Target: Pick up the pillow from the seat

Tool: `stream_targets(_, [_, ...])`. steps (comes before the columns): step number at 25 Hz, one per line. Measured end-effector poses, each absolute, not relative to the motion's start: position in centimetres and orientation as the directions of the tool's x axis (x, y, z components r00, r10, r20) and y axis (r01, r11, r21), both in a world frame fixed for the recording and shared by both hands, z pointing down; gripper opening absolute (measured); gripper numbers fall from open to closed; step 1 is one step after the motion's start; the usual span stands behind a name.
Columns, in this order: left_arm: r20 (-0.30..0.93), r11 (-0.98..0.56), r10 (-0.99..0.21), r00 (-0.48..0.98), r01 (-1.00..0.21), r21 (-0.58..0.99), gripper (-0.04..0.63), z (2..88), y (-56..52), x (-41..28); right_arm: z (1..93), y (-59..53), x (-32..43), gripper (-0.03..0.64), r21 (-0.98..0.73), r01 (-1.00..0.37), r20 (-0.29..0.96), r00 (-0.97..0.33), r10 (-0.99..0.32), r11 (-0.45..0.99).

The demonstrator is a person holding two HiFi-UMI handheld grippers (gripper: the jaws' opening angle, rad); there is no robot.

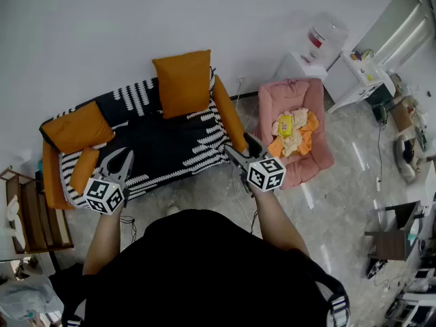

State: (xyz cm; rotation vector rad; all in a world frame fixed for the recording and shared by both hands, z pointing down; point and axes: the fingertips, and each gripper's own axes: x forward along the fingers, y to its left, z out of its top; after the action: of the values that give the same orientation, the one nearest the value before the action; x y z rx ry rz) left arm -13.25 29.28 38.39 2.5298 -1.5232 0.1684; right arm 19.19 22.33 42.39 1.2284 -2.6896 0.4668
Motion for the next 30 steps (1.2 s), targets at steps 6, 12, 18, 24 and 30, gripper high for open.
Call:
stream_targets(6, [0.161, -0.473, -0.86, 0.484, -0.875, 0.106, 0.043, 37.9, 28.9, -12.8, 41.4, 22.4, 19.9, 0.359, -0.206, -0.772, 0.251, -0.635, -0.73, 0.601])
stream_targets(12, [0.166, -0.489, -0.847, 0.506, -0.862, 0.133, 0.06, 38.5, 28.9, -11.3, 41.0, 23.3, 20.6, 0.359, -0.232, -0.753, 0.223, -0.657, -0.72, 0.615])
stream_targets(18, [0.182, -0.489, -0.842, 0.508, -0.861, 0.143, 0.078, 38.9, 28.7, -10.5, 41.2, 23.7, 20.1, 0.379, -0.253, -0.717, 0.221, -0.696, -0.683, 0.649])
stream_targets(24, [0.203, -0.477, -0.839, 0.504, -0.862, 0.169, 0.092, 40.1, 27.8, -10.2, 42.0, 22.9, 21.1, 0.379, -0.271, -0.724, 0.231, -0.688, -0.688, 0.634])
stream_targets(30, [0.221, -0.5, -0.819, 0.529, -0.848, 0.178, 0.104, 41.2, 26.2, -9.0, 42.9, 21.4, 21.7, 0.379, -0.284, -0.735, 0.246, -0.676, -0.694, 0.615])
